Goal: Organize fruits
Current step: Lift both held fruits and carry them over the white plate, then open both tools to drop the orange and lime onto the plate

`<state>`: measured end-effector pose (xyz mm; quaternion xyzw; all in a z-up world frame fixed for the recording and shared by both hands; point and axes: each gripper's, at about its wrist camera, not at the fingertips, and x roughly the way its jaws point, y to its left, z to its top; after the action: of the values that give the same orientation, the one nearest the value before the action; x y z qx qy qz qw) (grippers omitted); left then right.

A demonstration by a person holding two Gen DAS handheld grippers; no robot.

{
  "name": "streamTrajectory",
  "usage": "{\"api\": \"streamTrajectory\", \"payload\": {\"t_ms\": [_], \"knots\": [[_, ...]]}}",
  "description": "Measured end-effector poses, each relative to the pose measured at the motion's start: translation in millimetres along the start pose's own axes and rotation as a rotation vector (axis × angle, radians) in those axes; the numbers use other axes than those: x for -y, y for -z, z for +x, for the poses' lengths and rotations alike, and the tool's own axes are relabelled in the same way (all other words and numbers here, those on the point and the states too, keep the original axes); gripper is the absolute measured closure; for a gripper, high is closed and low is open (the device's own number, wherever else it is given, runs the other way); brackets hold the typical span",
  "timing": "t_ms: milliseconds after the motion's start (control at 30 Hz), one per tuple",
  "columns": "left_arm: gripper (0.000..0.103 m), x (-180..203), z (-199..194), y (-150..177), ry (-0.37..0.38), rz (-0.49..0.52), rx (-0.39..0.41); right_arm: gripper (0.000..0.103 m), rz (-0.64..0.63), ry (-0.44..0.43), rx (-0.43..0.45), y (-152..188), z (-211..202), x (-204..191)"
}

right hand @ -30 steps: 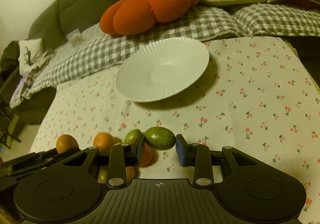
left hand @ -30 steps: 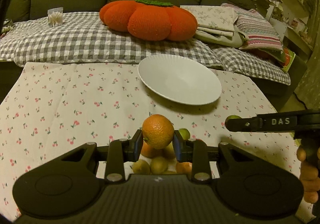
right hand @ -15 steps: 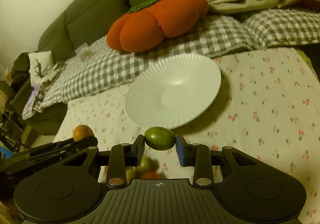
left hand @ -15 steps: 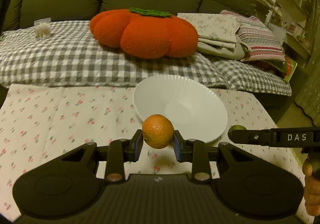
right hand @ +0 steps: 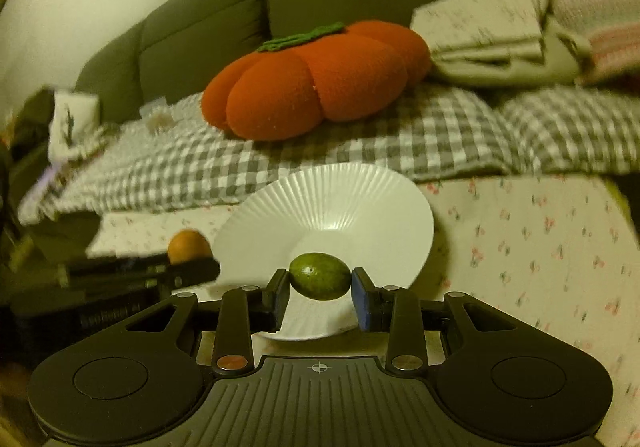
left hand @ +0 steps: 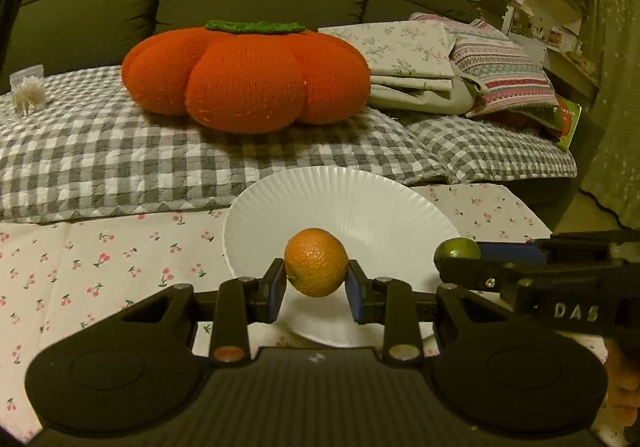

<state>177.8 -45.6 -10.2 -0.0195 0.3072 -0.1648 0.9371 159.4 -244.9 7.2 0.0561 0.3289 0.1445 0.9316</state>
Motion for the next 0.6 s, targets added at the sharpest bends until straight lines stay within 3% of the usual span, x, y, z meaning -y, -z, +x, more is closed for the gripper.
{"api": "streamTrajectory", "payload": {"t_ms": [167,533,567,600], "knots": [[0.073,-2.2,15.7,0.4,0.005,0.008,-0.017,0.07,-0.103,0.051,0.023,3.6,14.6,-6.4],[0.07,-4.8,27.6,9.2,0.015,0.004,-0.047,0.07,-0.159,0.063,-0.014,9.9,36.5,-8.5],[0.068,-4.9,27.0,9.4,0.016,0.003,-0.048,0.07,-0.168,0.07,-0.016,10.9,37.3,-9.8],[0.058,-5.0,26.0,9.0,0.02,0.002,-0.047,0.069,-0.177,0.078,-0.021,12.2,39.0,-11.1]]}}
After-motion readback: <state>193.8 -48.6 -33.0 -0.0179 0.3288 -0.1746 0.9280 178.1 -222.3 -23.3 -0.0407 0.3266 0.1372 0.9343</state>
